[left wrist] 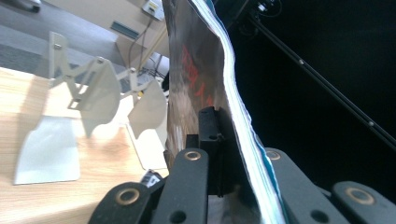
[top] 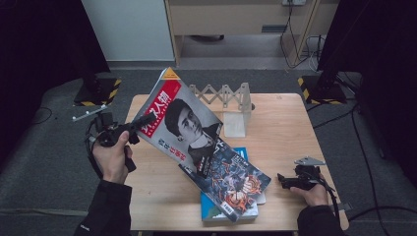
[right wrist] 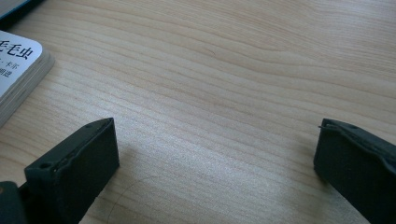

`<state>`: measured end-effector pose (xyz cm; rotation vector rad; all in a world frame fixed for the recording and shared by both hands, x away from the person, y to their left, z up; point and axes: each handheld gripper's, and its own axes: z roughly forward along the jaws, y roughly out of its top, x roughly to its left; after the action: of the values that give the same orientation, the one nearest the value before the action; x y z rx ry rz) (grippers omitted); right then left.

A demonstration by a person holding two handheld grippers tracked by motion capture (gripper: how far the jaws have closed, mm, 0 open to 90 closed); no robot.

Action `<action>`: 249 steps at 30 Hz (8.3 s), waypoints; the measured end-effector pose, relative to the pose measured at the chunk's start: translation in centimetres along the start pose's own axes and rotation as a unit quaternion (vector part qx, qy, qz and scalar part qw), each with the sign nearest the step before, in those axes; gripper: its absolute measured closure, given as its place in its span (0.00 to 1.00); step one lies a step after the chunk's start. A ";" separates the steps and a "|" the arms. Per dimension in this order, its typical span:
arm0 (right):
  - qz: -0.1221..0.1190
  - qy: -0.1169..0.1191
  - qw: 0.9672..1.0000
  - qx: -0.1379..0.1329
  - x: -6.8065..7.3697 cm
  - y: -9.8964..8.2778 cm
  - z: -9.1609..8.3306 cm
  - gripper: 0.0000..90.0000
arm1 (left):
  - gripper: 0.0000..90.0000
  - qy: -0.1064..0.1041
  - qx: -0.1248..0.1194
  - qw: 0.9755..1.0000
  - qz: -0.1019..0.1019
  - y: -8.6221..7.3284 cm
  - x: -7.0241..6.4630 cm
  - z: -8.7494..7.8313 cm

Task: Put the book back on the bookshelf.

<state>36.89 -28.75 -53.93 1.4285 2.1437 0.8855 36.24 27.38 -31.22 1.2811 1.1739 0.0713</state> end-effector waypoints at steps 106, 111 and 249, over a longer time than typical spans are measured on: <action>0.000 0.000 1.000 0.000 0.0 0.0 0.0 0.00 | 0.95 0.261 0.139 0.941 0.164 4.0 3.6 9.9; 0.000 0.000 1.000 0.000 0.0 0.0 0.0 0.00 | 0.96 0.296 0.098 0.931 0.189 3.3 3.0 10.4; -0.019 0.077 0.995 -0.064 7.0 3.5 -3.3 0.32 | 0.36 0.061 0.217 0.966 0.129 -17.9 7.2 8.0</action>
<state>34.32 -22.22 -49.09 1.2897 2.1720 1.1312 35.55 19.79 -50.71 1.8370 1.1583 0.0895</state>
